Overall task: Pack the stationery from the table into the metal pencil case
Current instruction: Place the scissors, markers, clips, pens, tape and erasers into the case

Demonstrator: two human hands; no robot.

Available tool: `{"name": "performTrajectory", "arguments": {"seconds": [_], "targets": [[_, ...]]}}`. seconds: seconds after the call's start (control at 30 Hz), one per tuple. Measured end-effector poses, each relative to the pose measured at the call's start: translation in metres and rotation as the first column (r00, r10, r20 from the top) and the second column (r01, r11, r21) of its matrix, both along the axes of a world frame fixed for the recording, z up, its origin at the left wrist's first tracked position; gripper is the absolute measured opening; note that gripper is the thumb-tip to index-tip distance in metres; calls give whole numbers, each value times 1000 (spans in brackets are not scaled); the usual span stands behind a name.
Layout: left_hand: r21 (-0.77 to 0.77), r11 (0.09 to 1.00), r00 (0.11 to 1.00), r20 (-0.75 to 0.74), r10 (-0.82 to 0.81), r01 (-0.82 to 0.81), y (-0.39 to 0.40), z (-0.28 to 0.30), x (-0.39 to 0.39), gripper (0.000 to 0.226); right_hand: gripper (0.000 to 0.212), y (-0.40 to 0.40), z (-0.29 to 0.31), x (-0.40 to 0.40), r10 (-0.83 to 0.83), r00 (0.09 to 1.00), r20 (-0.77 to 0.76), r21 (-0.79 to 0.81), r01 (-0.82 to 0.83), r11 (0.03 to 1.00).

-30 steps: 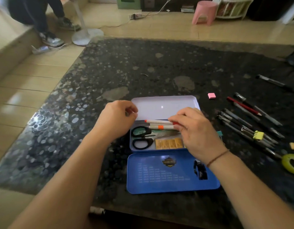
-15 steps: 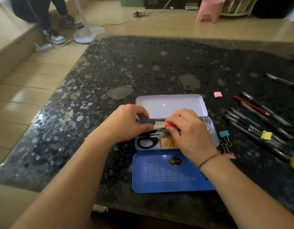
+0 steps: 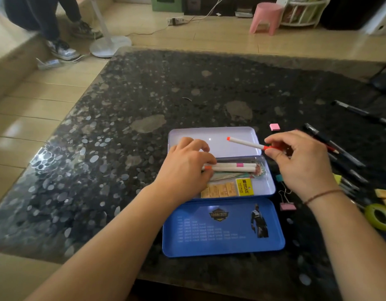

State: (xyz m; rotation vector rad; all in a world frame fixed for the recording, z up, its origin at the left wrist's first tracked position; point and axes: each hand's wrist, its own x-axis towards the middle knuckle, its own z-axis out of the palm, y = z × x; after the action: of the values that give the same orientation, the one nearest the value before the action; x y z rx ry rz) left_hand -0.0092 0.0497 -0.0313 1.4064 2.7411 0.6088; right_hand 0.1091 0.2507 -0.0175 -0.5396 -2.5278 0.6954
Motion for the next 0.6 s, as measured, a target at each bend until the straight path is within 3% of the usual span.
{"name": "performTrajectory", "arguments": {"seconds": [0.23, 0.6], "targets": [[91, 992, 996, -3, 93, -92, 16, -9, 11, 13, 19, 2, -4, -1, 19, 996, 88, 134, -31, 990], [91, 990, 991, 91, 100, -109, 0, 0, 3, 15, 12, -5, -3, -3, 138, 984, 116, 17, -141, 990]]}}
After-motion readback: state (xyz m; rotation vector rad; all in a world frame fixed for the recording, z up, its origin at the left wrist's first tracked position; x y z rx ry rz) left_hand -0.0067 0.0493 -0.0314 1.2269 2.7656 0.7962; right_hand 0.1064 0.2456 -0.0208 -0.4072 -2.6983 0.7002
